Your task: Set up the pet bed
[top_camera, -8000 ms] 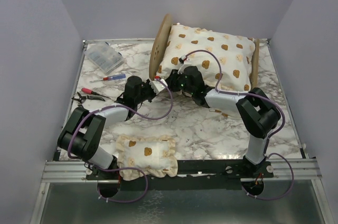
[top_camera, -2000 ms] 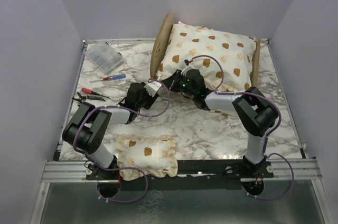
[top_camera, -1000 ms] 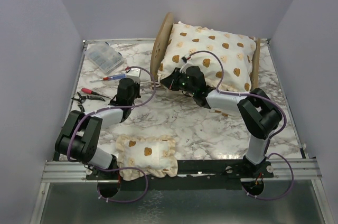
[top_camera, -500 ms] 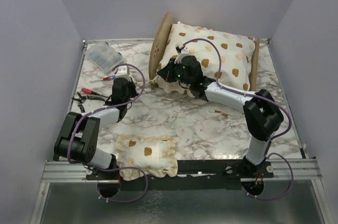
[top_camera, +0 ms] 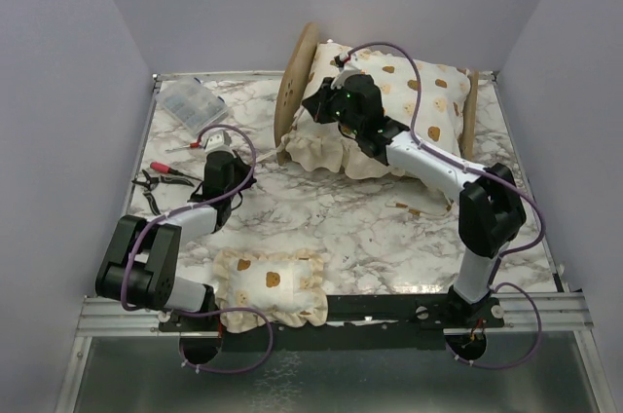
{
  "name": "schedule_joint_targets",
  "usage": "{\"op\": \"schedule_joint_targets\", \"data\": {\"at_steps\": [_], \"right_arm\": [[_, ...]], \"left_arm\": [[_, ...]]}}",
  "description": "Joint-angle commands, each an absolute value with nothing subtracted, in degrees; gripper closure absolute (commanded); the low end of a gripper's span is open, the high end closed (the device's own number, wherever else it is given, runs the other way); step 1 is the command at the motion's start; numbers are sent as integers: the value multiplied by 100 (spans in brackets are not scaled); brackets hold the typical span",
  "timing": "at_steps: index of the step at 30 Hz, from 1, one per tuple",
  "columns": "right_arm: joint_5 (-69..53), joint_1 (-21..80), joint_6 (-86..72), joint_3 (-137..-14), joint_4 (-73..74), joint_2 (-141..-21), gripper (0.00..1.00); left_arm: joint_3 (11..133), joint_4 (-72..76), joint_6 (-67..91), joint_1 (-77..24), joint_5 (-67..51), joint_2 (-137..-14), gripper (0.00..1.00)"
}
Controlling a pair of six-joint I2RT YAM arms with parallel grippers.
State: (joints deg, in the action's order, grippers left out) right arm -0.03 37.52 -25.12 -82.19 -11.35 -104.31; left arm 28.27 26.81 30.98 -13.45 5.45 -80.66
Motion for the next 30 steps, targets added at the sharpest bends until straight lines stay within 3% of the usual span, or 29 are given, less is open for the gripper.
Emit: {"op": "schedule_joint_targets", "data": {"at_steps": [1,7,13,30], "right_arm": [[45,3505,-2278,-8719,-987,-10455,99],[-211,3318,-2073,-9476,-785,-10802,99],[-385,3161,-2098,-10095,-715,-11165,99],[-753,2730,-2365,-10535,-1148,-11282,99]], "left_arm": [[2629,2439,3689,-1234,392,-8107,100],[2421,2144,4324,-1233,882,-8113,100],[2198,2116,4979,-1288,666,-8437,100],[2563,1322,5074,-2347,1708,-8853,100]]}}
